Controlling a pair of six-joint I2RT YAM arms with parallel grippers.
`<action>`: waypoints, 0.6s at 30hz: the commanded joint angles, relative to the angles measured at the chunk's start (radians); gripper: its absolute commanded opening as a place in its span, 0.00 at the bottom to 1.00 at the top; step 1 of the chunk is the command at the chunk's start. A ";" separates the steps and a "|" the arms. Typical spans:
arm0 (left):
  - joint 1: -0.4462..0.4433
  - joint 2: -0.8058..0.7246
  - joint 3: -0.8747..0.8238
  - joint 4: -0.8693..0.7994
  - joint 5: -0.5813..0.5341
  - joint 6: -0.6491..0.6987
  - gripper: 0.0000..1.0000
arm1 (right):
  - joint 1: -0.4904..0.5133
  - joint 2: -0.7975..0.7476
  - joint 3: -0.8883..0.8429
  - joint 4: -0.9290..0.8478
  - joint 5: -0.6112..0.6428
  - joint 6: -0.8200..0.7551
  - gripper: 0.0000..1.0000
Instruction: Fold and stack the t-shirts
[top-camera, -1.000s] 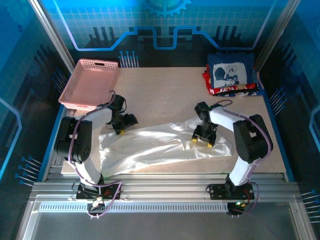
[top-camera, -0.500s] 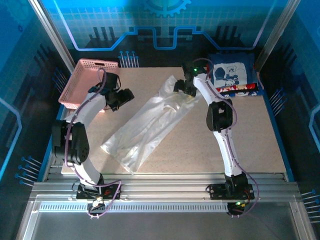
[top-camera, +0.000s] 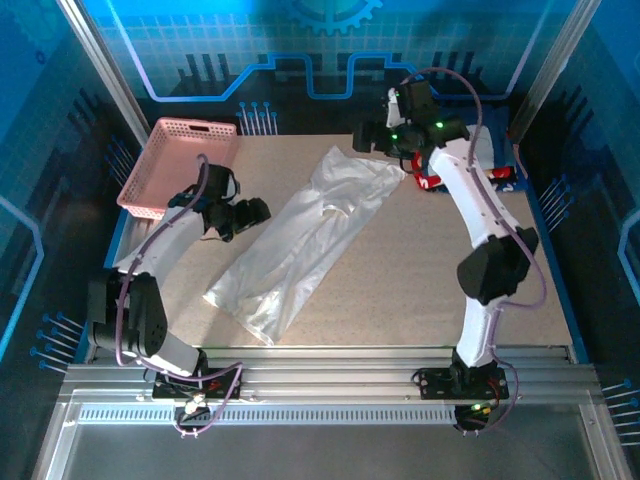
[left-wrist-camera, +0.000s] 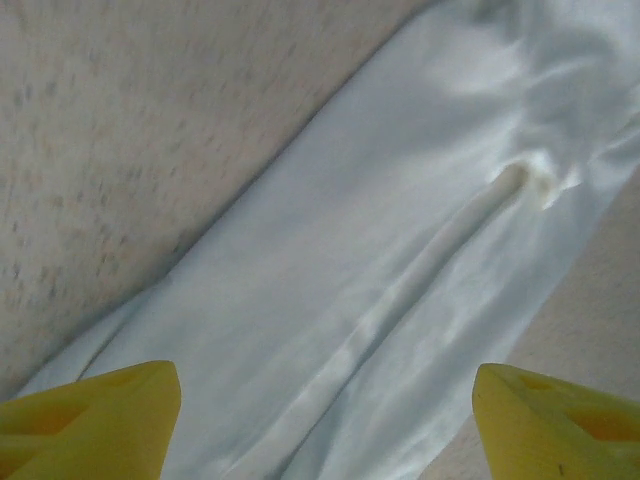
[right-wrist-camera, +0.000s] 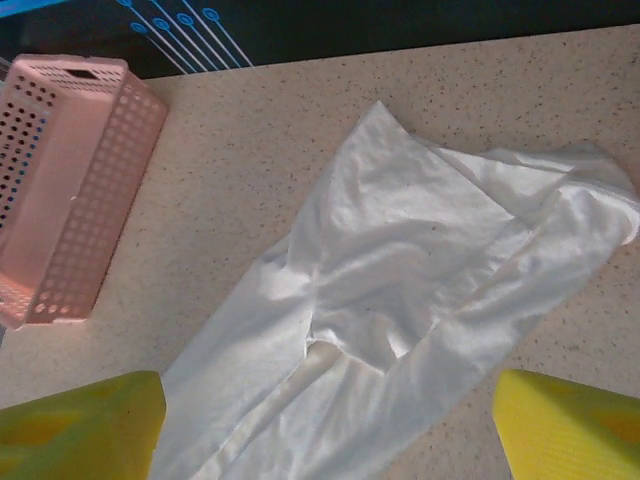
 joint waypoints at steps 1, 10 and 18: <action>0.000 0.040 -0.029 -0.043 0.035 0.018 0.75 | 0.029 0.030 -0.178 0.044 -0.045 0.087 0.83; 0.002 0.161 -0.047 -0.049 0.030 0.006 0.59 | 0.110 0.210 -0.264 0.108 -0.051 0.279 0.43; 0.003 0.225 -0.097 -0.026 0.027 -0.018 0.52 | 0.115 0.389 -0.170 -0.020 0.056 0.363 0.30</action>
